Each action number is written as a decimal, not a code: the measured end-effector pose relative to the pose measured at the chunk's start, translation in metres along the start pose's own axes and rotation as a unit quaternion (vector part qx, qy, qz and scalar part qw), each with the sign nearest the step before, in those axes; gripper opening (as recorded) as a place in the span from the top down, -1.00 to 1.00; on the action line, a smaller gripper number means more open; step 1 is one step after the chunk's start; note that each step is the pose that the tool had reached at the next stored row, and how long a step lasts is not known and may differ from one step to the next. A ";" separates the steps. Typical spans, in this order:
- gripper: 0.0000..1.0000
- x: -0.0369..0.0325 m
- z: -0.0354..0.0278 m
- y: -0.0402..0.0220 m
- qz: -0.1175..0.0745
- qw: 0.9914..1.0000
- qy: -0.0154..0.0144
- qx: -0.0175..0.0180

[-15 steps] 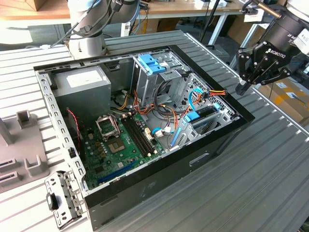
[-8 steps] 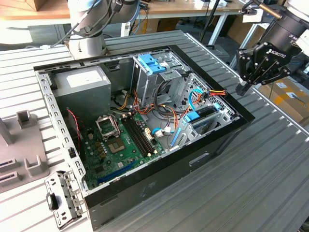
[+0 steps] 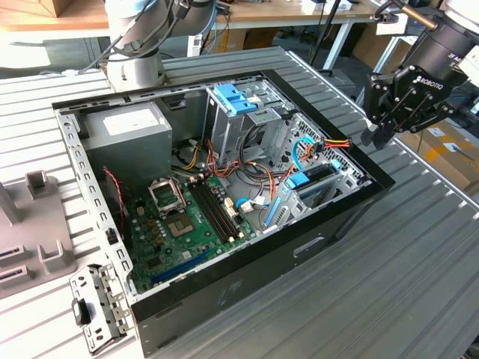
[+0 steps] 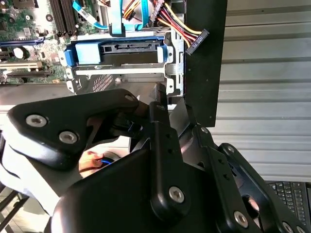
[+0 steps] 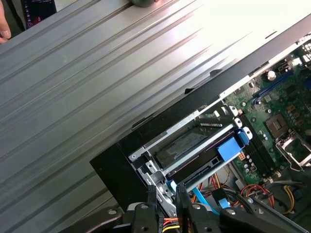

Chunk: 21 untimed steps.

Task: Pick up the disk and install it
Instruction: 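Insert the first disk wire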

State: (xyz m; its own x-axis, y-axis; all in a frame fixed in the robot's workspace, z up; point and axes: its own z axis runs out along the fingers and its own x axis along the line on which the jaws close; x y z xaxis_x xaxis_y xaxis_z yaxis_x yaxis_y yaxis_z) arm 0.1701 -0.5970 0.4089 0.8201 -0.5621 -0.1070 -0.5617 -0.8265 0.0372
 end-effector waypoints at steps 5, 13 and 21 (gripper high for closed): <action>0.40 0.0030 0.0015 -0.0027 0.000 1.000 0.000 0.000; 0.40 0.0048 0.0155 -0.0080 0.012 1.000 -0.001 0.001; 0.40 0.0036 0.0280 -0.0148 0.052 0.999 -0.003 0.005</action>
State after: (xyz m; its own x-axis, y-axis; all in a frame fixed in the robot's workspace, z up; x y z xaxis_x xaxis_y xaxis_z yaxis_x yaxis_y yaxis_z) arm 0.1782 -0.5859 0.3802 0.7563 -0.6451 -0.1087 -0.6453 -0.7630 0.0384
